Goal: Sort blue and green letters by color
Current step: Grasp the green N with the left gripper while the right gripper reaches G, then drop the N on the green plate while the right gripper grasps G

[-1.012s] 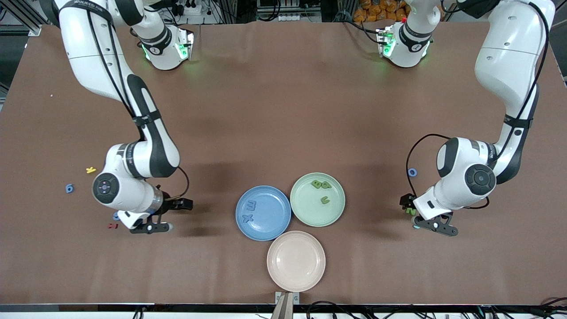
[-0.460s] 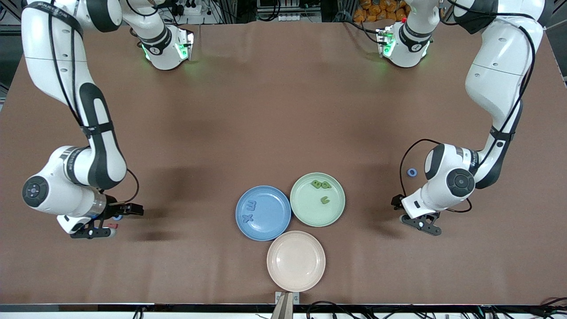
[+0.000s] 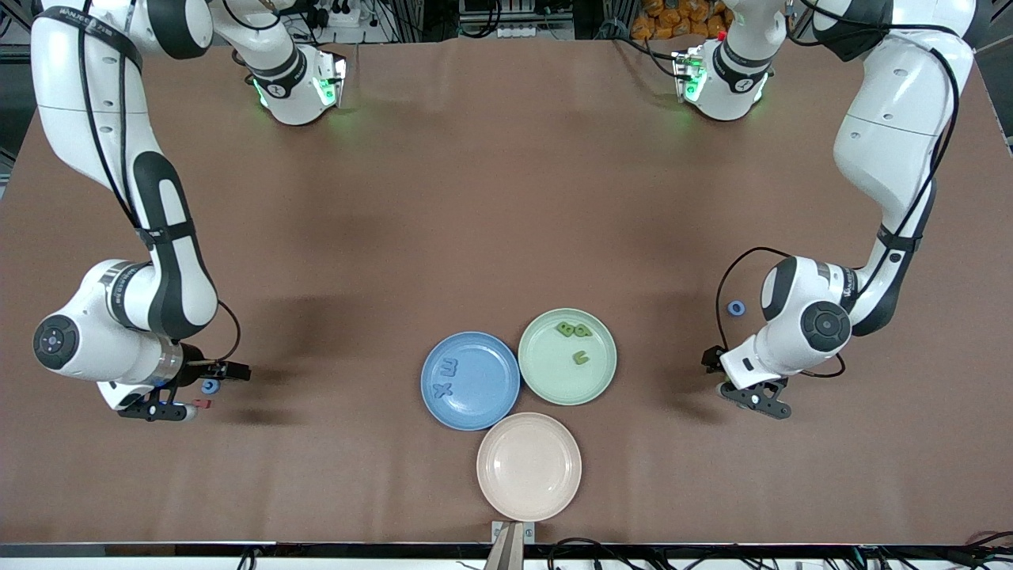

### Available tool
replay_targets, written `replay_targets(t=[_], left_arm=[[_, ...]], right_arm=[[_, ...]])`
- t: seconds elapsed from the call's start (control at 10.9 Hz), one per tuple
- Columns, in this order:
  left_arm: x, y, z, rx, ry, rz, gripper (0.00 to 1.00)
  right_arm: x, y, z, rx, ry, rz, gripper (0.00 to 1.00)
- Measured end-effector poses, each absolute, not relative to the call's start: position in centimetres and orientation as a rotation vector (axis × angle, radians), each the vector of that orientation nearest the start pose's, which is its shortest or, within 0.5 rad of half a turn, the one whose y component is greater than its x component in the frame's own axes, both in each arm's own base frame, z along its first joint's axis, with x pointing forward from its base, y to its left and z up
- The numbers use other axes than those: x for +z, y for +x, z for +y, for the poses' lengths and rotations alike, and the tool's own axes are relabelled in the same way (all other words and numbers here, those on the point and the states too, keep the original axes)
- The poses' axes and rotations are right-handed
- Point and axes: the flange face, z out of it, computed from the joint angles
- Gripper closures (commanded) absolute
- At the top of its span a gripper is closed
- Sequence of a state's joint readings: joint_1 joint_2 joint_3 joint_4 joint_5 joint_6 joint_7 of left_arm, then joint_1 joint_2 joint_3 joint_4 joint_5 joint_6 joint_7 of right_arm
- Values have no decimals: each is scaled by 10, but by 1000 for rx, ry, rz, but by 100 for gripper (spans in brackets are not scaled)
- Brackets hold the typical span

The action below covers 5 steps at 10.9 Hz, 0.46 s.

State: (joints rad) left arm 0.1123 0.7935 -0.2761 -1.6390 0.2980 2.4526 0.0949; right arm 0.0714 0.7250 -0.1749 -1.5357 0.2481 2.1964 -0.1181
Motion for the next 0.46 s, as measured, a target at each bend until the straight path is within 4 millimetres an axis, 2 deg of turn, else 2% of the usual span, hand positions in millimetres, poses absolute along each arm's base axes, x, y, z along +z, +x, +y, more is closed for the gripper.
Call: replay_targets(t=[0.18,0.46], left_arm=[[172,684,-92,-99,-3078,628,50],[179,680,-94,-102,-3078,616,64]], right_arm=[[220,699,-39,86,-3048,279,0],[213,698,-44,109,-3082,334,0]])
